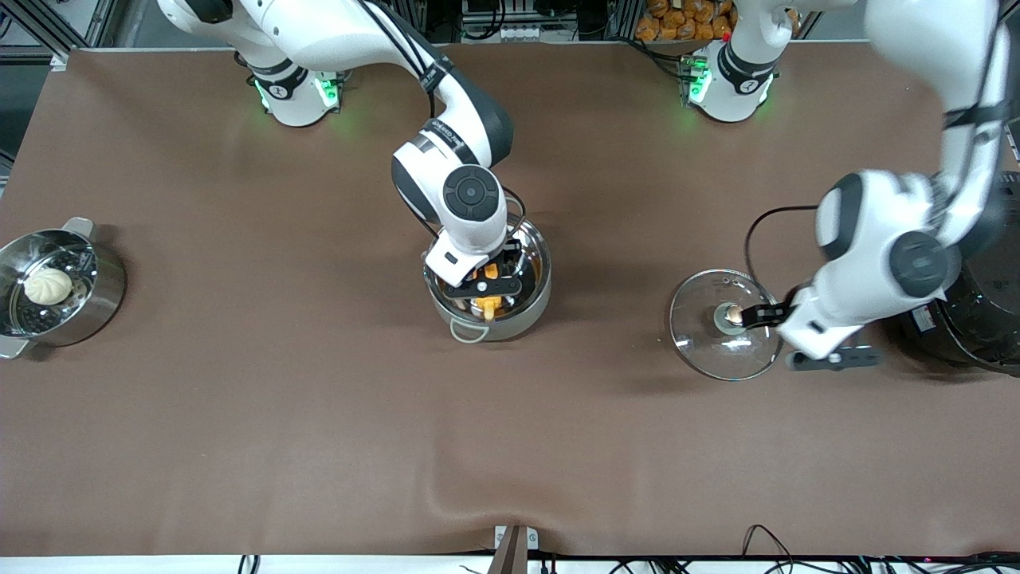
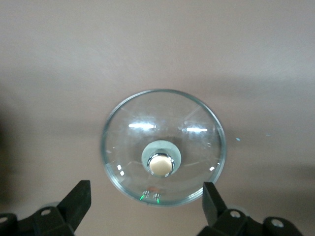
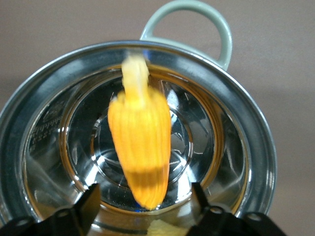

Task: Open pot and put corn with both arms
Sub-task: 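Drop the corn into the pot while the left gripper releases the lid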

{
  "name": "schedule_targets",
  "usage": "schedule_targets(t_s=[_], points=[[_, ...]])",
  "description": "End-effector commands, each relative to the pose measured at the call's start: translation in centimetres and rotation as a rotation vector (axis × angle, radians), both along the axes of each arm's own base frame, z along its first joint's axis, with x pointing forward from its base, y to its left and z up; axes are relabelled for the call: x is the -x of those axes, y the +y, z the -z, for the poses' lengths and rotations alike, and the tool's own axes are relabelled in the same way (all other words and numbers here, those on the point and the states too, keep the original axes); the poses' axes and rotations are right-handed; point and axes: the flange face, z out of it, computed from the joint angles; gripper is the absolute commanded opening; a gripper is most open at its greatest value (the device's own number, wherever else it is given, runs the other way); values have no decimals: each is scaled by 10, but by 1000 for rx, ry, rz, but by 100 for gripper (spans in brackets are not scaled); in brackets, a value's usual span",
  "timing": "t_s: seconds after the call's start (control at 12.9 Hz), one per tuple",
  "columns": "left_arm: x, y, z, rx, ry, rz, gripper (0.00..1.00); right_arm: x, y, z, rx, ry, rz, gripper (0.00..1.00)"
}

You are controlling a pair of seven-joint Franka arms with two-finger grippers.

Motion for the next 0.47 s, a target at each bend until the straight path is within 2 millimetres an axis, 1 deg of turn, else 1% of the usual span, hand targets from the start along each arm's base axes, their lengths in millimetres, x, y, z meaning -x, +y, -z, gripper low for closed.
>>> schedule_targets(t_s=[0.0,0.08,0.16,0.23,0.39], points=[[-4,19,-79,-3,-22,-17,100,-5,-3,-5,7,-2,34,100],[-1,29,-106,-4,-52,-33,100,-9,-9,-4,10,1,43,100],[8,35,-129,1,-79,-40,100,-18,-22,-9,13,2,63,100],[17,37,-144,11,-78,-45,100,-27,-39,-18,32,4,76,100],[32,40,-170,4,-85,-45,100,-59,-91,-42,42,-18,108,100]])
